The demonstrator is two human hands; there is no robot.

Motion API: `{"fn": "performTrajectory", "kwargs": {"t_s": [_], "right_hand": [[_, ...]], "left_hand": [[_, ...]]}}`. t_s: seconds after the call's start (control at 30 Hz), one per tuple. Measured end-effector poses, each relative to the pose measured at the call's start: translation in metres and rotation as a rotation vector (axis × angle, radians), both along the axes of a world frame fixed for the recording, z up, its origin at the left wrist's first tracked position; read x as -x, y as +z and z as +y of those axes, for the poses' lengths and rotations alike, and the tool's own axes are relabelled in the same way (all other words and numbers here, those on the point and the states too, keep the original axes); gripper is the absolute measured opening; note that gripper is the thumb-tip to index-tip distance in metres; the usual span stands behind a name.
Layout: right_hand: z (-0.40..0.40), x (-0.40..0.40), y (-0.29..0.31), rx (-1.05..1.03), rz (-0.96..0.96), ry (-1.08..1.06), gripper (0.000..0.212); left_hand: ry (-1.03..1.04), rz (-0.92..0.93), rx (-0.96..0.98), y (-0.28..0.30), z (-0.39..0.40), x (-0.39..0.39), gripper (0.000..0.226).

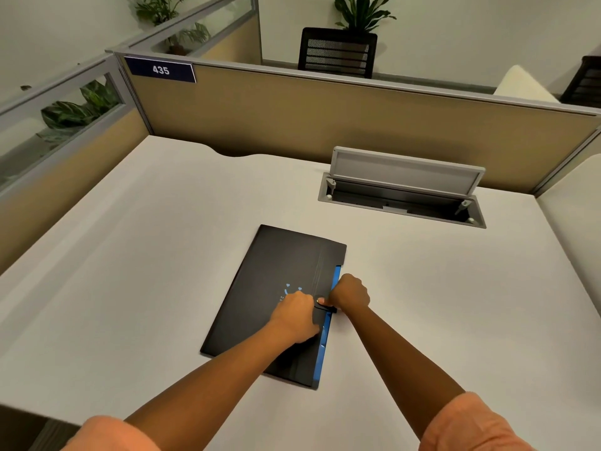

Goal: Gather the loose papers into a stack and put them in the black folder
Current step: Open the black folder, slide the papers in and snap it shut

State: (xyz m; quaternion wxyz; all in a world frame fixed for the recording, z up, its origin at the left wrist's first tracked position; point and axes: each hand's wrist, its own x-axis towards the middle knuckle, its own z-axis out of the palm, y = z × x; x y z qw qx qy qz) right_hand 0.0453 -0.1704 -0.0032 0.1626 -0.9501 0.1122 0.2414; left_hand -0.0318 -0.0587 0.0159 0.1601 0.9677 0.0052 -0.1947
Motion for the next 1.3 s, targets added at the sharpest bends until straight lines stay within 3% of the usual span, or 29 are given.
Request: {"fn": "performTrajectory", "kwargs": {"t_s": [0.2,0.3,0.4,0.5,0.57,0.63,0.73,0.83,1.0,1.13,1.3], "right_hand": [[-0.013,0.004,0.004,-0.156,0.053,0.011,0.049],[-0.029,0.006,0.002,-0.464,0.068,-0.145,0.053],[-0.044,0.019,0.004,-0.752,0.074,-0.298,0.052],[-0.050,0.038,-0.002,-0.738,0.015,-0.330,0.048],[-0.047,0.051,-0.009,-0.686,-0.024,-0.305,0.036],[-0.042,0.059,-0.014,-0.705,-0.022,-0.347,0.043],[-0.038,0.060,-0.014,-0.798,0.012,-0.451,0.049],[-0.033,0.056,-0.010,-0.874,0.099,-0.454,0.028],[-0.023,0.059,-0.005,-0.907,0.172,-0.310,0.036],[-0.011,0.078,-0.014,-1.080,0.280,-0.340,0.041],[-0.003,0.082,-0.018,-1.008,0.150,-0.281,0.054]], "left_hand": [[-0.051,0.011,-0.024,0.001,0.008,0.009,0.029],[-0.050,-0.035,0.054,0.003,0.023,0.010,0.024],[0.143,-0.195,0.102,0.004,0.045,0.014,0.021],[0.396,-0.265,0.127,0.000,0.066,0.017,0.040],[0.500,-0.134,0.058,-0.003,0.077,0.019,0.075],[0.609,-0.012,0.054,-0.005,0.082,0.022,0.105],[0.646,0.042,0.060,-0.006,0.080,0.024,0.127],[0.623,0.056,0.016,-0.005,0.076,0.022,0.130],[0.636,0.061,-0.003,-0.007,0.076,0.018,0.129],[0.663,0.058,0.017,-0.007,0.076,0.014,0.127],[0.669,0.068,0.007,-0.009,0.081,0.006,0.125]]}}
